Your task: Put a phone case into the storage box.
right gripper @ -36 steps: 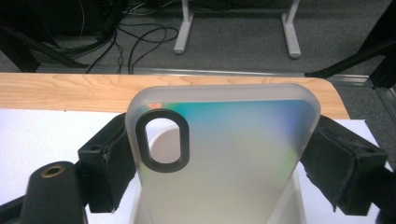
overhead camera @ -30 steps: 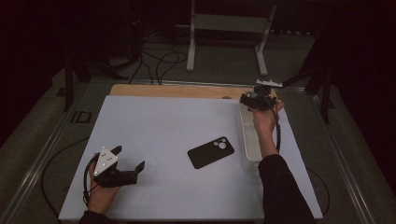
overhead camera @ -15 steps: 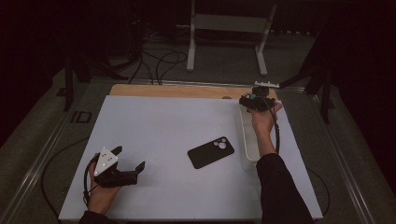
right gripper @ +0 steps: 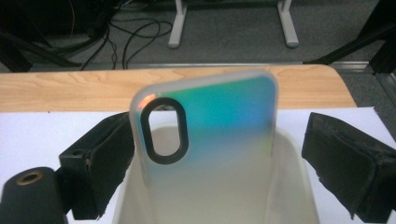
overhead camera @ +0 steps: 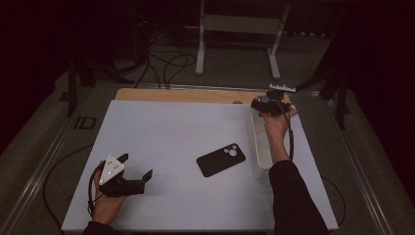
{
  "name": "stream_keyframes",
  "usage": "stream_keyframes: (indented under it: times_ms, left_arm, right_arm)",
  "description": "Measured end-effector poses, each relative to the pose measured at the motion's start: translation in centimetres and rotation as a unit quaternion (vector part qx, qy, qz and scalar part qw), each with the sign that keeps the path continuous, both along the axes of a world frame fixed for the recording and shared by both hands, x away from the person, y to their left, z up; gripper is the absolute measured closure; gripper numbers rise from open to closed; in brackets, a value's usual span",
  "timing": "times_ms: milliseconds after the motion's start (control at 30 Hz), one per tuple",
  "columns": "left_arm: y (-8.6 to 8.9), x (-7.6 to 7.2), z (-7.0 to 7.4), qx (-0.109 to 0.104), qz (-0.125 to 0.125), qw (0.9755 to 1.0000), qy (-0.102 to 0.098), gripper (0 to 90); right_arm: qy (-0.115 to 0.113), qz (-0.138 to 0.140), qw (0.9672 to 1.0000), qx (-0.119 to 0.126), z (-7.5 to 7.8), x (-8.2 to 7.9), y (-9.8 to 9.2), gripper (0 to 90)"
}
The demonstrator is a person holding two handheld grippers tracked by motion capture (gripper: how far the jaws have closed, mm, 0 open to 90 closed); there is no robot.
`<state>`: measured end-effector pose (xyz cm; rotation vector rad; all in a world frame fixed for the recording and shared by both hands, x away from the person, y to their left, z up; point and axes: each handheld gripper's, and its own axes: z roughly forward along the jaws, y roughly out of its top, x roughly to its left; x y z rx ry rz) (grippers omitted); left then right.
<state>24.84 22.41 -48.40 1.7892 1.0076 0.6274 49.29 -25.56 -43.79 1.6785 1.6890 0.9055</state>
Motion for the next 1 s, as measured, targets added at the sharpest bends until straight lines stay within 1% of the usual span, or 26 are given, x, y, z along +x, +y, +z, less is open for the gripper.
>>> stream_keyframes:
  times_ms: [67,167,267,500,633,800,1000]
  left_arm:
    - [0.0,0.0,0.0,0.000,0.000,1.0000,-0.001,0.3]
    - [0.0,0.0,0.0,0.001,-0.001,1.0000,0.000,0.3]
    - [0.0,0.0,0.0,0.000,0.000,1.0000,-0.001,0.3]
    - [-0.1,-0.1,0.0,0.002,-0.001,1.0000,-0.001,0.2]
    - [0.0,-0.1,0.0,0.002,-0.001,1.0000,-0.001,0.3]
    - [0.0,-0.1,0.0,0.001,0.000,1.0000,-0.001,0.3]
    - [-0.1,-0.1,0.0,0.002,-0.001,1.0000,0.000,0.3]
  right_arm:
    - [-0.006,-0.001,1.0000,-0.001,0.2,-0.1,-0.1,9.4]
    - [-0.009,0.002,0.9999,0.005,0.4,-0.1,-0.3,9.4]
    - [-0.010,0.004,0.9999,0.004,0.5,-0.2,-0.3,9.5]
    - [-0.013,0.021,0.9997,0.002,0.9,-0.6,-0.4,9.5]
    - [-0.019,0.027,0.9994,0.008,1.2,-1.0,-0.4,9.5]
    - [-0.025,0.048,0.9985,0.005,1.8,-1.5,-0.2,9.7]
    - [-0.032,0.072,0.9968,0.014,2.3,-2.5,0.3,9.7]
